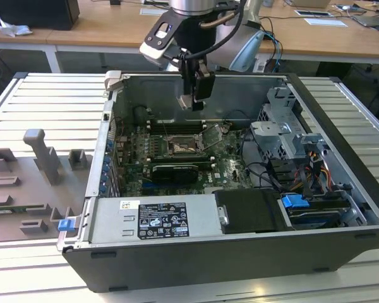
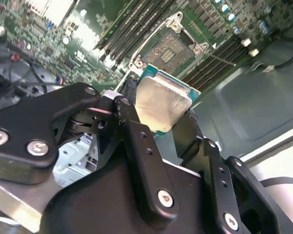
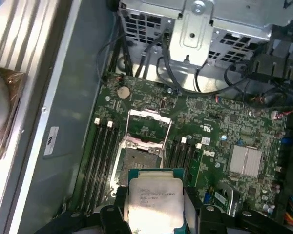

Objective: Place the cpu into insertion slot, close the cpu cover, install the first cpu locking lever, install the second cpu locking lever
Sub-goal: 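Place the cpu into insertion slot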

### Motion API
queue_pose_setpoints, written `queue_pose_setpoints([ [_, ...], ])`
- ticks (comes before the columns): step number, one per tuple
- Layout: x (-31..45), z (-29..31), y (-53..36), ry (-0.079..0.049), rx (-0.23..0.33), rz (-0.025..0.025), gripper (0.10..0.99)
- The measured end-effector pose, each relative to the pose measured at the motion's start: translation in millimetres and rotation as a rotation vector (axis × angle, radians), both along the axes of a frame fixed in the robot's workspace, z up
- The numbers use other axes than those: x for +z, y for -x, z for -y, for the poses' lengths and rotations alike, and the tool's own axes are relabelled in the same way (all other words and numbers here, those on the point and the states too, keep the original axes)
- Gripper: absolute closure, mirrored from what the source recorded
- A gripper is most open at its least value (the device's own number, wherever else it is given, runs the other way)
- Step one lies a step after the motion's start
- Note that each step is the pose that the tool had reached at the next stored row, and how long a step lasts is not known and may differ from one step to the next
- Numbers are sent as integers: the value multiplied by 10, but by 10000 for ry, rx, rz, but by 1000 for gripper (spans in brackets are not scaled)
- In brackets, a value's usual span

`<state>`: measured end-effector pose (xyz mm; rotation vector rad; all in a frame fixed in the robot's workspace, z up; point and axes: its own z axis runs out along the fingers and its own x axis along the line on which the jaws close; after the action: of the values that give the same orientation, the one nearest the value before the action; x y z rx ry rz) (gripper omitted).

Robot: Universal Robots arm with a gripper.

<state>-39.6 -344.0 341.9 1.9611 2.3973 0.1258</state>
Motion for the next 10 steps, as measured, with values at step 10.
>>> queue_pose_setpoints([
  [10,-220,0,0,6,-1562,0,549],
])
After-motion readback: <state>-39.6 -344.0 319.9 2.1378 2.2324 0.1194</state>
